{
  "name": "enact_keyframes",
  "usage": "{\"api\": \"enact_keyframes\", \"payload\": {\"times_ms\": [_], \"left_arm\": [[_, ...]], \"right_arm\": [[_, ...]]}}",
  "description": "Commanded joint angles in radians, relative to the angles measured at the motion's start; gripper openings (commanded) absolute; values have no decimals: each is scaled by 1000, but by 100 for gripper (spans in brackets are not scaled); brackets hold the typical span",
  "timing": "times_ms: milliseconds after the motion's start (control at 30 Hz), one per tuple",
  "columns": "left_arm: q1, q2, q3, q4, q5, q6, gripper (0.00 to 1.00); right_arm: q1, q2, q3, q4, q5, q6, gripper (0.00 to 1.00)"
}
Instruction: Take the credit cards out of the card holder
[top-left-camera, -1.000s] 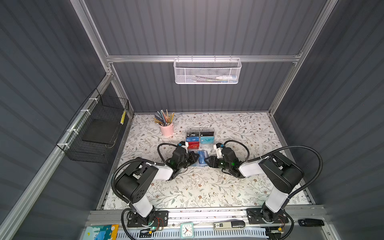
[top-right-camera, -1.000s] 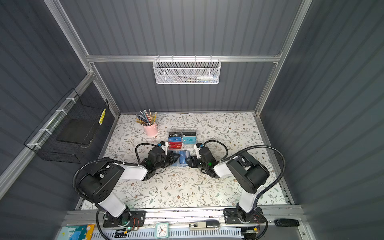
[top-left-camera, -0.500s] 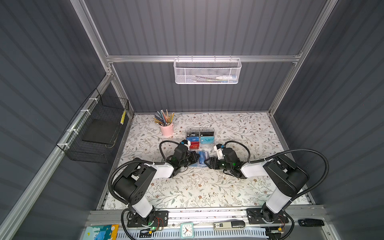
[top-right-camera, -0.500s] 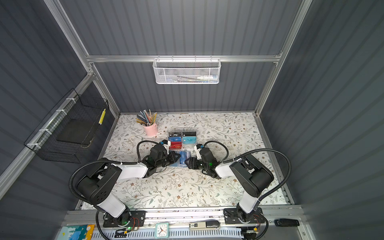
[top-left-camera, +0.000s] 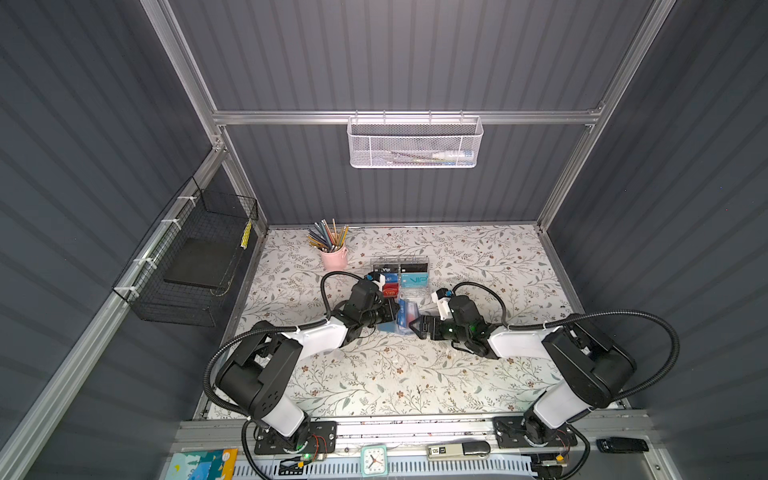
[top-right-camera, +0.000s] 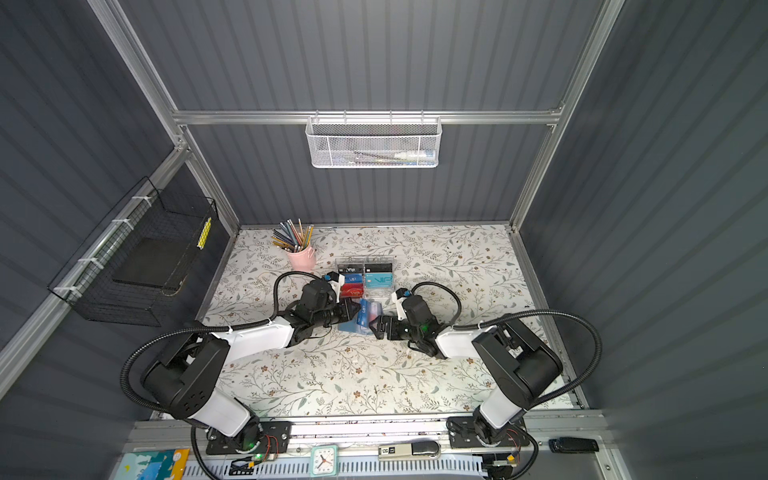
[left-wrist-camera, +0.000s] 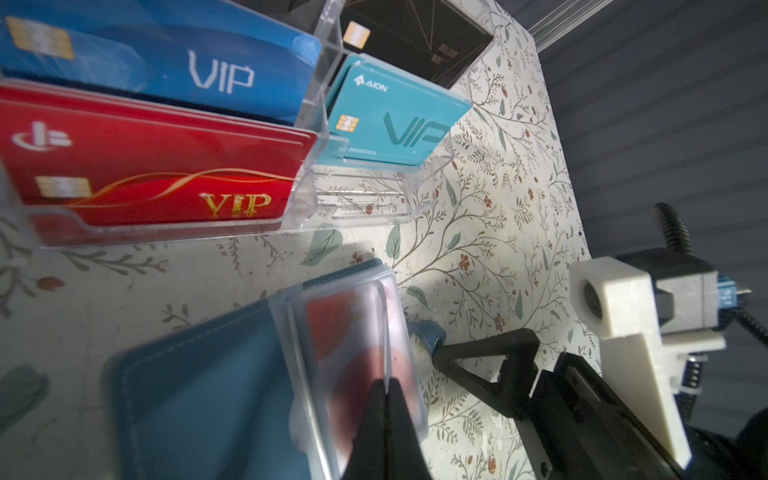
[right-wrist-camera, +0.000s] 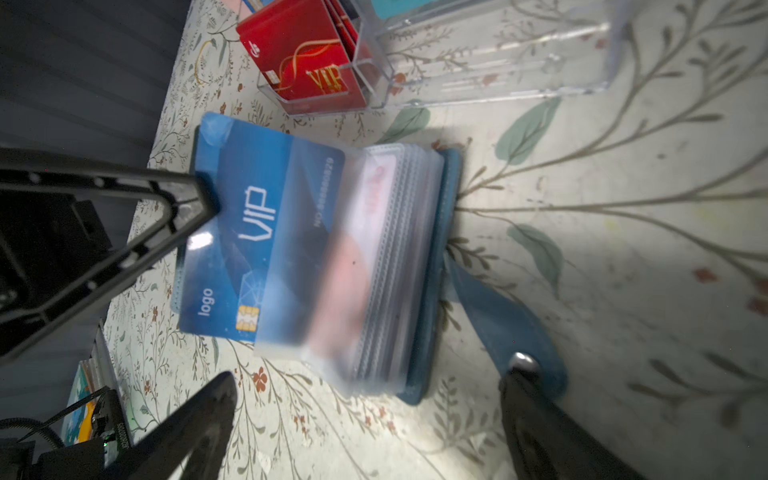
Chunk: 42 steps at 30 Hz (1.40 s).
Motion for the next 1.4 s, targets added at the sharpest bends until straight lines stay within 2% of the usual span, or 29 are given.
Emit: {"api": "enact_keyframes", "payload": {"times_ms": [0,267,467,667,867,967,1100,1233,1367], "left_arm": [[-6,-26,63,-121,-7,87,0],[-7,-55,152,-280,-36,185,0],[-6,-64,264,-464,-93,297,0],[-7,-84,382,-617,-178,436,0],[-5,-68,500,-711,-246,628,0],[3,-49,550,-725,-228,725,0],[35,-6,616,-757,-135,894,0],[59,17,620,-755,-103,1085,0],[127,48,632,-774,-8,1192,0]], "right_arm": [[-10,-63,-20,-127,52,-3,99],[-16,-176,-30,-191,89,-13,99],[-16,-241,-18,-245,114,-23,99],[-16,-296,23,-307,129,-33,99],[-16,-330,79,-361,149,-44,99],[-17,-330,110,-384,153,-52,99],[-19,-325,150,-405,158,-54,99],[-23,-323,182,-412,161,-58,99],[-27,-307,215,-436,169,-72,99]]}}
